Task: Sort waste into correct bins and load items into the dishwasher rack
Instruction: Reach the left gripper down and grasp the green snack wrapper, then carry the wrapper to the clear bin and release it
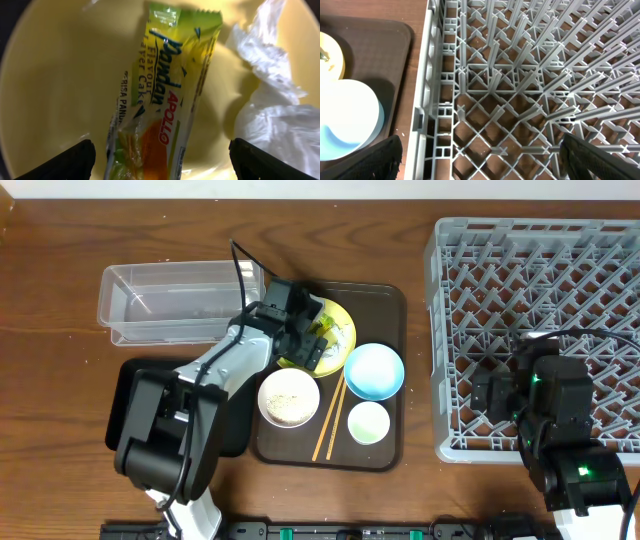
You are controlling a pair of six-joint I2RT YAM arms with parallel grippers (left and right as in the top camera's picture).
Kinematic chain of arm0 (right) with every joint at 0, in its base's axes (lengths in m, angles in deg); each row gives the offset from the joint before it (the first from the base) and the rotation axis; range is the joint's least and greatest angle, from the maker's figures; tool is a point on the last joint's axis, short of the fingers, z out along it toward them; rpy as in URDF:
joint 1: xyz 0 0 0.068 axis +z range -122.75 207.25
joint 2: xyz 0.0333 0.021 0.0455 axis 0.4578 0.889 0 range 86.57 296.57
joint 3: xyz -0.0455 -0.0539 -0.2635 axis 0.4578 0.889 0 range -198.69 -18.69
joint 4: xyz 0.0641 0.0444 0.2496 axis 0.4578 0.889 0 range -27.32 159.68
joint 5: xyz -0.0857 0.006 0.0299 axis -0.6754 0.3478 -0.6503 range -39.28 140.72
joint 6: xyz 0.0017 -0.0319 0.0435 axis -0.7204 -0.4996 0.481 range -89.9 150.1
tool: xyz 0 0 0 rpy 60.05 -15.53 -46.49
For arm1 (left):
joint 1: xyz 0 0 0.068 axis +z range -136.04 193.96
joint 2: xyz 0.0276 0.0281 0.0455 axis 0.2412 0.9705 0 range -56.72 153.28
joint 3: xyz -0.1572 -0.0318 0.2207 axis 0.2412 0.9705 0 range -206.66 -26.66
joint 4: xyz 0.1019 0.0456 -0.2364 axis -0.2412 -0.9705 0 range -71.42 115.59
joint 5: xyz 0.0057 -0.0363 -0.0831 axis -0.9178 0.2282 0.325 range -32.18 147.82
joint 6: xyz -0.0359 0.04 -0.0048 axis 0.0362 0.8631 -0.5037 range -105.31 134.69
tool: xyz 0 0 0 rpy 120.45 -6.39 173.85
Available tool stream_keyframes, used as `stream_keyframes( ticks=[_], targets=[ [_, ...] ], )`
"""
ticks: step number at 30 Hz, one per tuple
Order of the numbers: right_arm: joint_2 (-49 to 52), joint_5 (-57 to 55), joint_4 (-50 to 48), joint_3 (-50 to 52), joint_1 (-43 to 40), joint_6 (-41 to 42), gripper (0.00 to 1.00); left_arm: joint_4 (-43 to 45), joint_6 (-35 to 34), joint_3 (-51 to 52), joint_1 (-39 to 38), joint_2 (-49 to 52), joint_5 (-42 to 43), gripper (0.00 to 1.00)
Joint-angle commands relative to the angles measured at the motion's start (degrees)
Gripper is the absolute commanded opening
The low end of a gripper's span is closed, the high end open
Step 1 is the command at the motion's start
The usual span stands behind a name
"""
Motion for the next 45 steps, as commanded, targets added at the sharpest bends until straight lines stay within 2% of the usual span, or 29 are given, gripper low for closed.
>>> stream_keyframes(
  ticks=[1,6,10,16,21,26,35,42,45],
  targets=[
    [-0.04,0.28,0.11,-1.38,-0.83,-0.48,0.99,0.09,0.55,-0.98,-0.11,0.46,-0.74,0.88],
    [-0.04,0.28,0.13,-1.38,-0.83,-0.48,0.99,-0.63,0.52,-0.24,-0.11,0.48,-0.74,0.79],
    [-0.04,0.28,0.13,-1.38,-0.83,-0.48,0.99,-1.2,0.52,0.57,-0.11,0.48,-0.72,0.68],
    [-0.04,0.28,0.13,-1.38,-0.83,-0.48,0.99,-1.75,0.52,0.57,-0.11,0.48,-0.72,0.47],
    [-0.04,0.28,0.2,-1.38,-0.83,-0.48,0.99,-1.7,0.52,0.5,-0.11,0.2,-0.72,0.23],
    [-0.04,0.28,0.17,-1.38,-0.83,-0.5,0.99,-1.86,0.5,0.39,-0.09,-1.84,-0.74,0.11],
    [-0.04,0.26,0.52,-1.38,-0.83,-0.5,0.99,-1.84,0.26,0.39,0.57,-12.79,-1.44,0.09],
    [-0.04,0.26,0.55,-1.38,-0.83,-0.5,0.99,-0.92,0.09,0.39,4.28,-20.33,-13.2,0.09],
    [-0.04,0.26,0.5,-1.38,-0.83,-0.5,0.99,1.01,0.11,0.39,7.48,-20.98,-15.34,0.1]
  ],
)
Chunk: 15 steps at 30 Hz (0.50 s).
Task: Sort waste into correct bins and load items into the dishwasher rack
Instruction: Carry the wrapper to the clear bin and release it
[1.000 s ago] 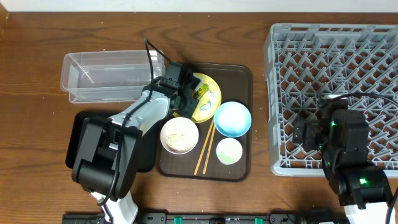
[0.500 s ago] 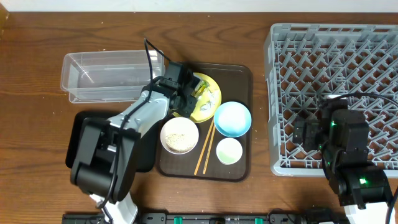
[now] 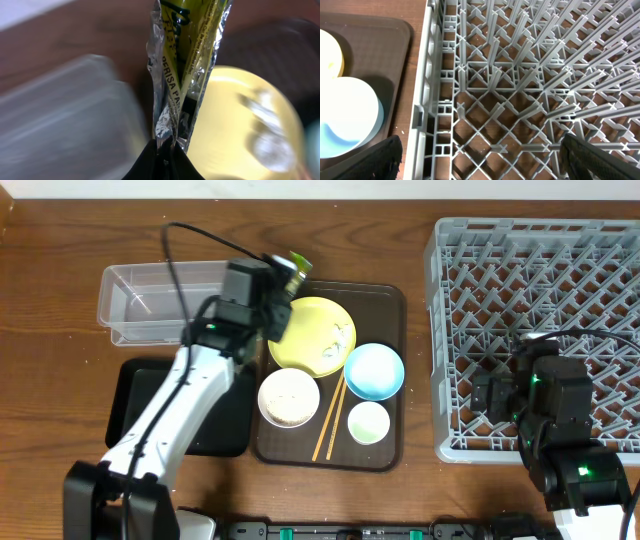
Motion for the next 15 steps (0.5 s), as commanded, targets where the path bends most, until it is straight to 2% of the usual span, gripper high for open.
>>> stream_keyframes(
  ticks=[1,8,15],
  targets=[
    [-0.04,0.26,0.02,-1.38,-0.83,-0.5,0.99,1.44,-0.02,0.17,3.85,-0.57,-5.64,0.1],
    [-0.04,0.26,0.02,-1.38,-0.83,-0.5,0.99,4.81,1.68,0.2,11.26,1.22,-5.62,0.09],
    [-0.04,0.26,0.04,-1.38,-0.83,-0.5,0.99,6.51,4.87,0.2,14.23,4.85,-5.6,0.1]
  ],
)
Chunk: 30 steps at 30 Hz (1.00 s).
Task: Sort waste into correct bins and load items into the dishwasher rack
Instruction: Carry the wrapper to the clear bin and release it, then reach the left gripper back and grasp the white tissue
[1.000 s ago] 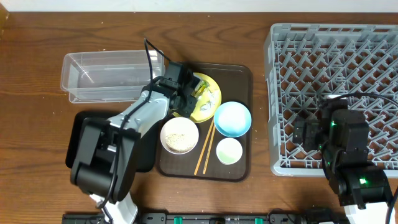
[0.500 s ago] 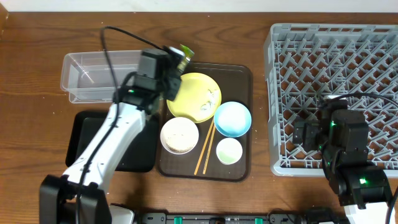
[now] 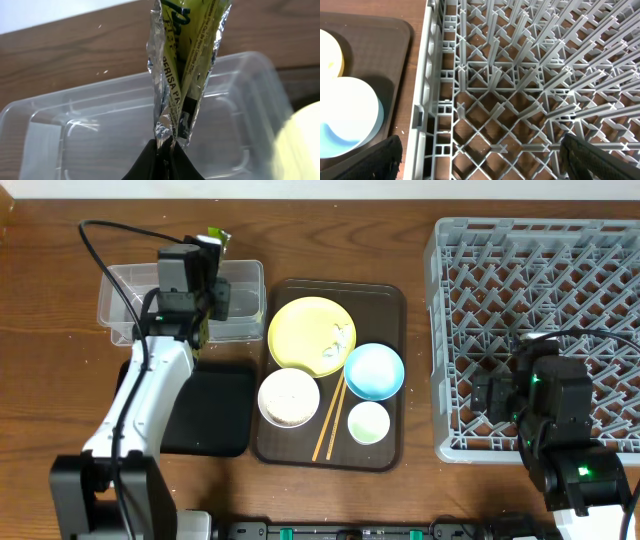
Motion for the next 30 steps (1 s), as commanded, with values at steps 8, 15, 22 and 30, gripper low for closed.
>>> stream_keyframes(
  ticks=[8,15,22,30],
  targets=[
    [-0.04,0.26,0.02,-1.38,-0.83,-0.5,0.99,1.07,4.02,0.2,0.35,5.66,-0.61,0.15],
    [-0.04,0.26,-0.02,-1.38,-0.83,-0.5,0.99,-1.64,4.02,0.2,0.35,6.25,-0.63,0.52],
    [-0.04,0.26,0.02,-1.38,-0.83,-0.5,0.99,-1.55,3.98,0.17,0.17,2.91,-0.61,0.61],
    [-0.04,0.26,0.0,-1.38,-0.83,-0.5,0.99,-6.32,-6.47,0.2,0.13,-5.14,13.66,0.62]
  ],
)
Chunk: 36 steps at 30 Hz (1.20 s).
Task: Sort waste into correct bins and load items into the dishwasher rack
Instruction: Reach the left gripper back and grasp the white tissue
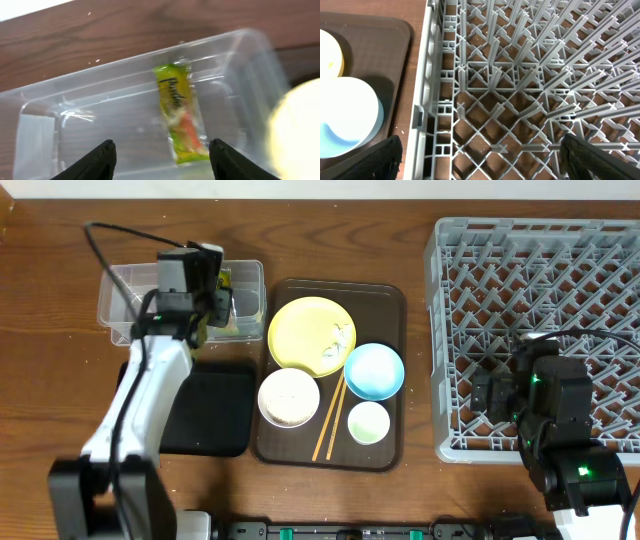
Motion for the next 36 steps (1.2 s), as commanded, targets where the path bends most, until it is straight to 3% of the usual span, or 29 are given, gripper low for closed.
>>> stream_keyframes(
  ticks=[1,6,11,23,36],
  targets=[
    [-0.04,0.26,0.0,-1.38,-0.83,-0.5,0.99,-2.19,-8.09,0.15,-0.15,-2.67,13.44,0.62],
    [-0.04,0.26,0.02,-1.38,-0.83,-0.5,0.99,-7.91,-13.7,0.15,-2.82,-1.95,23.98,0.62],
    [-0.04,0.26,0.02,-1.38,-0.83,-0.5,0.99,-12.37,-13.66,0.15,-8.61,-0.59,23.96,0.63],
    [-0.04,0.28,0.02,-1.38,-0.83,-0.48,0.99,-11.15,-13.44,0.15,-21.53,8.44,18.62,0.66],
    [-0.04,0.28,0.04,-1.38,-0.83,-0.48,0.99,-5.53,-13.49,0.15,-23.39,16.72,17.86,0.66]
  ],
)
